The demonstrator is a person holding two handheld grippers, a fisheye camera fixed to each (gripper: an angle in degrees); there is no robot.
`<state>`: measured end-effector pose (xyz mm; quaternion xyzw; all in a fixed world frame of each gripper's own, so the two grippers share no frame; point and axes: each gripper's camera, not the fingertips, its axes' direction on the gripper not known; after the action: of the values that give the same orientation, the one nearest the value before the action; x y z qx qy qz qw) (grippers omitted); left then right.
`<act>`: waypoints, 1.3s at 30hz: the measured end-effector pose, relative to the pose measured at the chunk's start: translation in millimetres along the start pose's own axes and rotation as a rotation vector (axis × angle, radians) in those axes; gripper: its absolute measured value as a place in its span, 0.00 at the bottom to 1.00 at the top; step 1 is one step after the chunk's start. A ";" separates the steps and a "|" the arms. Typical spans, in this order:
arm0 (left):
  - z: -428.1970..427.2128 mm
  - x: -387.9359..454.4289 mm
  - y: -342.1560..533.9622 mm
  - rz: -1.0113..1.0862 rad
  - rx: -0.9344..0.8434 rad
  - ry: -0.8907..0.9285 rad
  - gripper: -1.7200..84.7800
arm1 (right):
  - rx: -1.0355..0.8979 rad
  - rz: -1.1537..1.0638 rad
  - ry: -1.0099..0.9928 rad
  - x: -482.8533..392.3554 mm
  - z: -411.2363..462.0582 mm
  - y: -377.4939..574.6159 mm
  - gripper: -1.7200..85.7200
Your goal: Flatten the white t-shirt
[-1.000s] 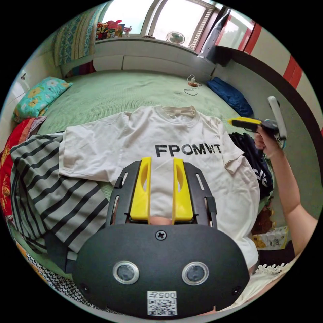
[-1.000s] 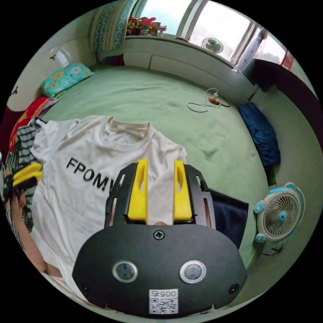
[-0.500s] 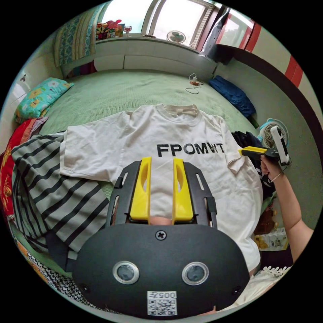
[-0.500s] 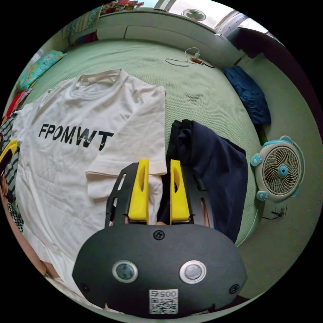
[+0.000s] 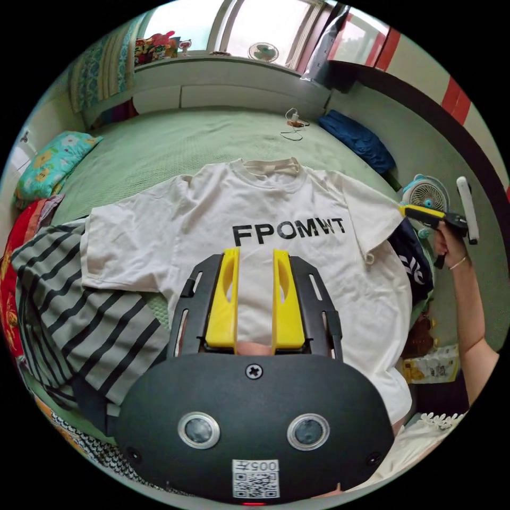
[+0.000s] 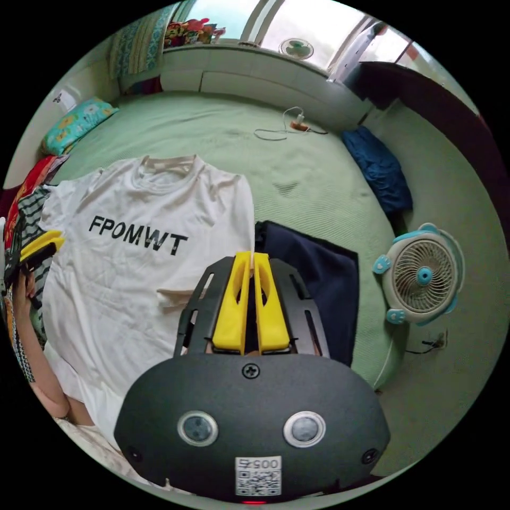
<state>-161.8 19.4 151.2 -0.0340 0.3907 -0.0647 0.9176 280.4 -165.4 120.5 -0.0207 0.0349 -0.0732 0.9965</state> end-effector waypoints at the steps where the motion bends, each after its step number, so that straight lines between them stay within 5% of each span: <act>1: -0.3 3.6 0.7 0.011 -0.004 -0.004 0.14 | 0.009 0.024 0.040 17.1 -8.0 2.6 0.00; 11: -12.1 41.7 18.9 0.081 -0.030 0.015 0.14 | -0.098 0.240 0.111 122.4 34.3 20.4 0.03; 13: -19.5 48.2 24.7 0.103 -0.043 -0.015 0.14 | -0.029 0.287 -0.002 128.7 11.7 50.7 0.06; 24: -121.6 92.5 143.3 0.155 -0.156 -0.117 0.17 | -0.026 -0.100 -0.280 12.7 -76.0 299.2 0.16; 31: -152.5 93.3 245.8 0.023 -0.230 -0.163 0.20 | -0.099 0.041 -0.296 4.9 -47.4 420.1 0.14; 39: -164.7 90.8 301.8 -0.094 -0.268 -0.059 0.18 | -0.210 0.175 -0.362 12.4 -7.3 455.9 0.12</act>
<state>-190.5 302.8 -61.6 -0.1766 0.3667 -0.0538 0.9118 358.0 283.1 91.2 -0.1342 -0.1355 0.0225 0.9814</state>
